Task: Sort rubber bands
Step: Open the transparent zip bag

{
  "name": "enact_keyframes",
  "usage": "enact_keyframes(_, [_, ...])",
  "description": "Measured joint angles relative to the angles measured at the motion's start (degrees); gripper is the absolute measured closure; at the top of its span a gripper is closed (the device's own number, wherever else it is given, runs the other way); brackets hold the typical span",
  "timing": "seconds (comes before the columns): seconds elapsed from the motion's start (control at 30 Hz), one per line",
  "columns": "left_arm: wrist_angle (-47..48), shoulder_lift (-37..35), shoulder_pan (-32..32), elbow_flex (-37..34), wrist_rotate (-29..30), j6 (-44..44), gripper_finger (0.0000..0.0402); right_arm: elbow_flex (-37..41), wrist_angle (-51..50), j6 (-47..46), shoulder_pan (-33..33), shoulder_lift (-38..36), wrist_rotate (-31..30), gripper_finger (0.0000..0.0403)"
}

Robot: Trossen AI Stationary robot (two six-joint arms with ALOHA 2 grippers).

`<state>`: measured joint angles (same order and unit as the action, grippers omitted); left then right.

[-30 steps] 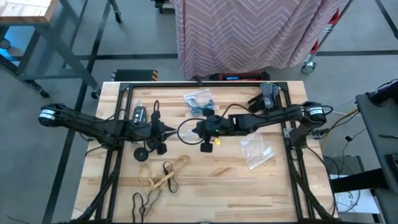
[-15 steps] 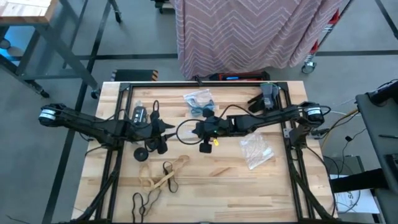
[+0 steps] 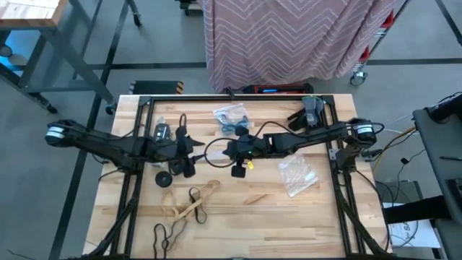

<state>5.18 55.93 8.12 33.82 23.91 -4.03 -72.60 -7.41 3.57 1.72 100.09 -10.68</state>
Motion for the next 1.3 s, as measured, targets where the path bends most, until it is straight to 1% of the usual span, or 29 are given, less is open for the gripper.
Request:
enact_keyframes(0.13, [1.8, 3.2, 0.0, 1.2, -0.4, -2.8, 0.0228, -0.1, -0.1, 0.1, -0.2, 0.0, 0.0, 0.0403])
enact_keyframes(0.33, [4.8, 5.8, 0.2, 5.0, -0.7, -2.8, 0.0267, -0.1, -0.5, 0.0, -0.3, 0.0, 0.0, 0.0403])
enact_keyframes(0.5, [9.3, 6.6, 0.2, 7.1, -0.6, -2.7, 0.03, -0.1, -1.2, 0.0, -0.3, 0.0, 0.1, 0.0403])
enact_keyframes(0.57, [9.5, 6.6, 0.2, 7.4, -0.7, -3.1, 0.0318, -0.1, -1.2, 0.1, -0.3, 0.0, 0.1, 0.0403])
enact_keyframes(0.67, [9.2, 6.8, 0.2, 7.3, -2.4, -3.3, 0.0349, -0.1, -1.3, 0.4, -0.3, 0.0, 0.1, 0.0403])
enact_keyframes(0.8, [8.9, 6.8, 0.1, 5.6, -2.3, -3.2, 0.0394, -0.1, -1.3, 0.6, -0.3, 0.0, 0.1, 0.0403])
enact_keyframes(0.87, [8.8, 6.8, 0.0, 4.8, -2.3, -3.2, 0.0395, -0.1, -1.3, 0.8, -0.1, 0.0, 0.1, 0.0403])
enact_keyframes(1.13, [2.3, 6.8, -0.5, 1.6, -1.9, -2.4, 0.0387, -0.1, -0.8, 0.9, -0.1, 0.0, 0.1, 0.0403])
enact_keyframes(1.2, [2.6, 6.8, -1.1, 1.4, -3.6, -2.3, 0.0377, -0.1, -0.8, 0.9, -0.1, 0.0, 0.1, 0.0403])
enact_keyframes(1.3, [2.9, 6.8, -2.3, 1.3, -7.2, -2.0, 0.0344, -0.1, -0.8, 0.9, -0.1, 0.0, 0.1, 0.0403])
